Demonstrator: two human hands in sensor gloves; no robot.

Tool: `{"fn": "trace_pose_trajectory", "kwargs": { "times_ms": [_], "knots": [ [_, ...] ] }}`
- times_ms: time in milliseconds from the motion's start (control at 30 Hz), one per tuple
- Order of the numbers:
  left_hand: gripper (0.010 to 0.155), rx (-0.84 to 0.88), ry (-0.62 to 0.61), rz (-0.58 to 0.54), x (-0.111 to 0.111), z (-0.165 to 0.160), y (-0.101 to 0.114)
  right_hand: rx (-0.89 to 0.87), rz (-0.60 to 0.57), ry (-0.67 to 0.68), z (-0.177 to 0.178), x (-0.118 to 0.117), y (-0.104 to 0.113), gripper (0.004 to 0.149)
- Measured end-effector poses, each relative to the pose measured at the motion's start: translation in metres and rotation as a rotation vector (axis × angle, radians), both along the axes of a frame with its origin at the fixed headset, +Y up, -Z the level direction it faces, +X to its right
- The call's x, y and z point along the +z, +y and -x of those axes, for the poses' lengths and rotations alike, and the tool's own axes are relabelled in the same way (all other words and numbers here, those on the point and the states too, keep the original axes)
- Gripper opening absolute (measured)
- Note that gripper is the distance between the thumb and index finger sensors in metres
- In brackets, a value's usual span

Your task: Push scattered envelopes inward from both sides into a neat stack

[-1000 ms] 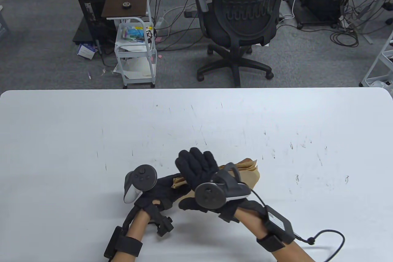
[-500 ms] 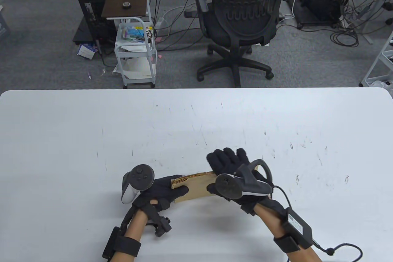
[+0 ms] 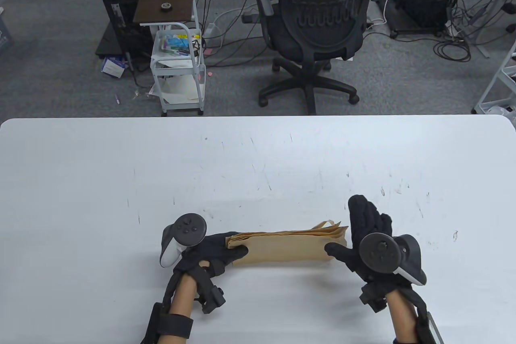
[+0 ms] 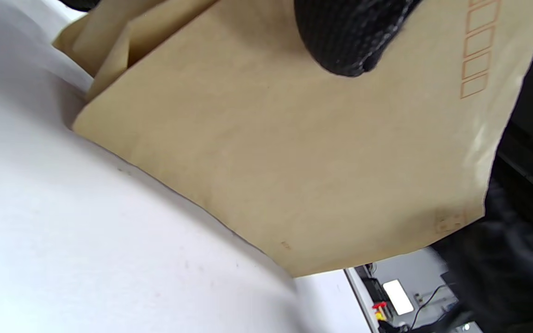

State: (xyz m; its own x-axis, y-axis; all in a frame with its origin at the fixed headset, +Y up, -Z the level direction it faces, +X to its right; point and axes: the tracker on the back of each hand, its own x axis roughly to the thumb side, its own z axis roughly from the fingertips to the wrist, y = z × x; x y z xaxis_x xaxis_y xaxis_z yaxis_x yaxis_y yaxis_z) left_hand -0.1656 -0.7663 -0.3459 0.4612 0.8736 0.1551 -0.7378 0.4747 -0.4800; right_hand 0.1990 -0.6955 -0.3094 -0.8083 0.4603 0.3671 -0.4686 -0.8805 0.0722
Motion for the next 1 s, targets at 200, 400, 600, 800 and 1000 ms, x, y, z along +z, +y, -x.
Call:
{"fn": "trace_pose_trajectory", "kwargs": {
  "times_ms": [200, 400, 600, 800, 1000],
  "knots": [
    [0.048, -0.105, -0.046, -0.115, 0.006, 0.001, 0.011, -0.549, 0.096, -0.032, -0.013, -0.022, -0.035, 0.105],
    [0.047, 0.038, -0.003, -0.029, 0.001, 0.006, -0.004, -0.591, 0.363, 0.055, -0.022, -0.031, -0.062, 0.113],
    [0.055, 0.103, -0.002, -0.106, 0.006, 0.0, -0.001, -0.5, 0.161, -0.04, -0.01, -0.028, -0.051, 0.052],
    [0.048, 0.251, 0.082, -0.194, 0.014, -0.008, 0.022, -0.41, -0.021, -0.039, -0.007, -0.014, -0.023, 0.044],
    [0.052, -0.073, 0.028, -0.236, 0.014, -0.012, 0.013, -0.262, -0.004, -0.095, 0.0, -0.017, -0.036, 0.043]
  ]
}}
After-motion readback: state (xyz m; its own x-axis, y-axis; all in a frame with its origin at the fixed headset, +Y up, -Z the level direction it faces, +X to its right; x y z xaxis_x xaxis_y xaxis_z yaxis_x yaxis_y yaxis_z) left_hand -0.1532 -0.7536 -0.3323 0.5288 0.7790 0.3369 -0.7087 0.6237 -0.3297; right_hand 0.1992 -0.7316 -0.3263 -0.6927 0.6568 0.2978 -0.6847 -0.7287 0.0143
